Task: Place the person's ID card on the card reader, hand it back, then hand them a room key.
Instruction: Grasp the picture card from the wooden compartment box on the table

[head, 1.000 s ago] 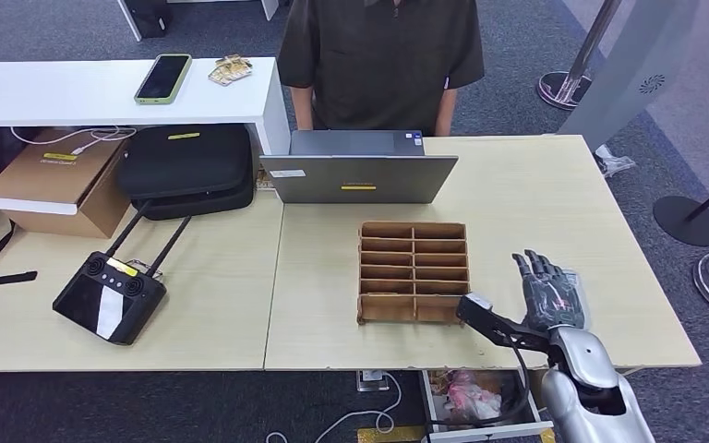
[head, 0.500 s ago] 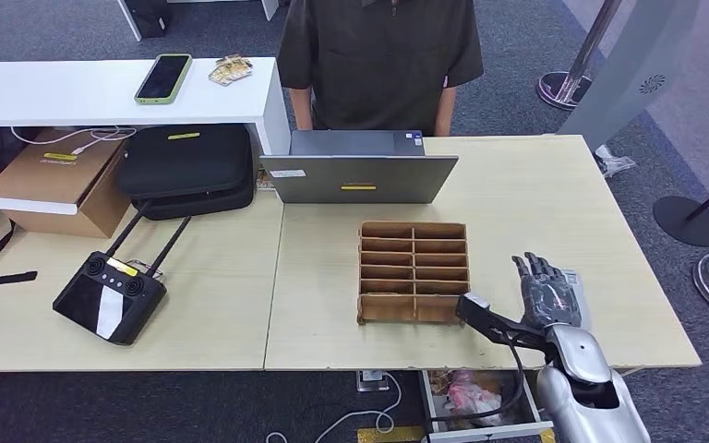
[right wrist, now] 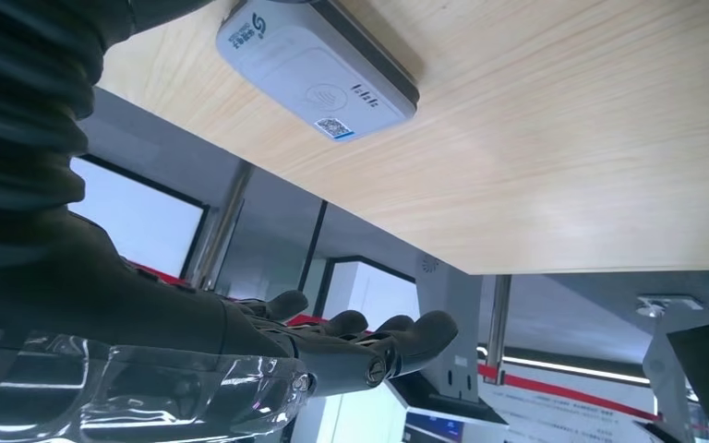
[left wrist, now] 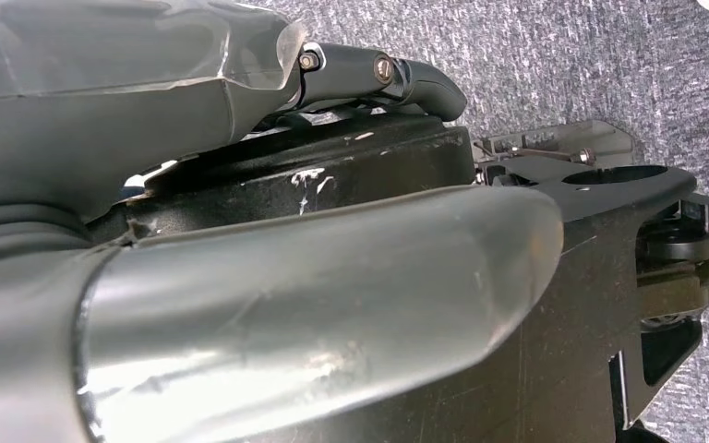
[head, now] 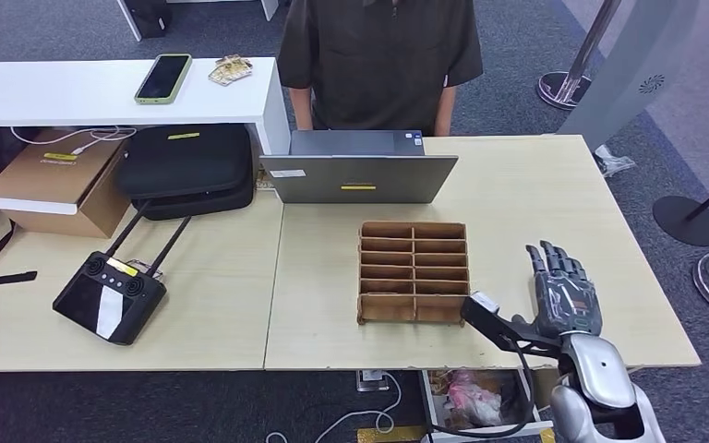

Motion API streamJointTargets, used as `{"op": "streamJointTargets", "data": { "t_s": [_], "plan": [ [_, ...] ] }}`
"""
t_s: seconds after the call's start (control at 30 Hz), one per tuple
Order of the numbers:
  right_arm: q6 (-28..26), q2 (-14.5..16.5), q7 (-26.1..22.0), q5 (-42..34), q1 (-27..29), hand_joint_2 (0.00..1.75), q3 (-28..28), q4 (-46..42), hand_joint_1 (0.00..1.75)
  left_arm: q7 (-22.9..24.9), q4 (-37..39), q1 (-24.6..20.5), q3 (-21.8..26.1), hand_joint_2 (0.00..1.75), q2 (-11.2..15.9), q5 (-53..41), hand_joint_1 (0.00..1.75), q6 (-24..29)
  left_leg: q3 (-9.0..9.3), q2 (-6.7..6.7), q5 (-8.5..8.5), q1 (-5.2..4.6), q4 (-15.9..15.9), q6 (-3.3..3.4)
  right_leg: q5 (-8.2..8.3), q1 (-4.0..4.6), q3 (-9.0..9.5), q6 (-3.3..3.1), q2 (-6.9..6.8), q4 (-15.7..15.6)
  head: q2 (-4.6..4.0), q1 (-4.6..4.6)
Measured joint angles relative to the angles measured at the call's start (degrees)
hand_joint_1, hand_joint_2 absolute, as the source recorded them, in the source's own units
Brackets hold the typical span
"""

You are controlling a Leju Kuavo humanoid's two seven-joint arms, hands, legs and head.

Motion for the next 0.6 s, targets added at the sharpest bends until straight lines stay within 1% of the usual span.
{"op": "streamJointTargets", "data": {
  "t_s": [0.4, 0.57, 0.6],
  "plan": [
    [1.86, 0.00, 0.49, -0.16, 3.06, 1.75, -0.90, -4.02, 0.00, 0.02, 0.00, 0.01, 0.00, 0.00, -0.02, 0.15, 0.00, -0.25, 0.00, 0.00, 0.00, 0.00, 0.00, 0.00, 0.00, 0.00, 0.00, 0.00, 0.00, 0.00, 0.00, 0.00],
    [3.04, 0.00, -0.06, -1.63, 4.51, 1.75, -0.59, -5.26, 0.00, 0.02, 0.00, 0.02, 0.00, 0.00, 0.03, 1.12, 0.00, -0.95, 0.00, 0.00, -0.01, 0.00, 0.00, 0.00, -0.01, 0.00, 0.00, 0.00, 0.00, 0.00, 0.00, 0.00],
    [3.11, -0.01, -0.16, -2.13, 4.72, 1.31, -0.32, -5.39, 0.00, 0.02, 0.00, 0.02, 0.00, 0.00, 0.04, 1.27, 0.00, -1.04, 0.00, 0.00, -0.01, 0.00, 0.00, 0.00, -0.01, 0.00, 0.00, 0.00, 0.00, 0.00, 0.00, 0.00]
  ]
}}
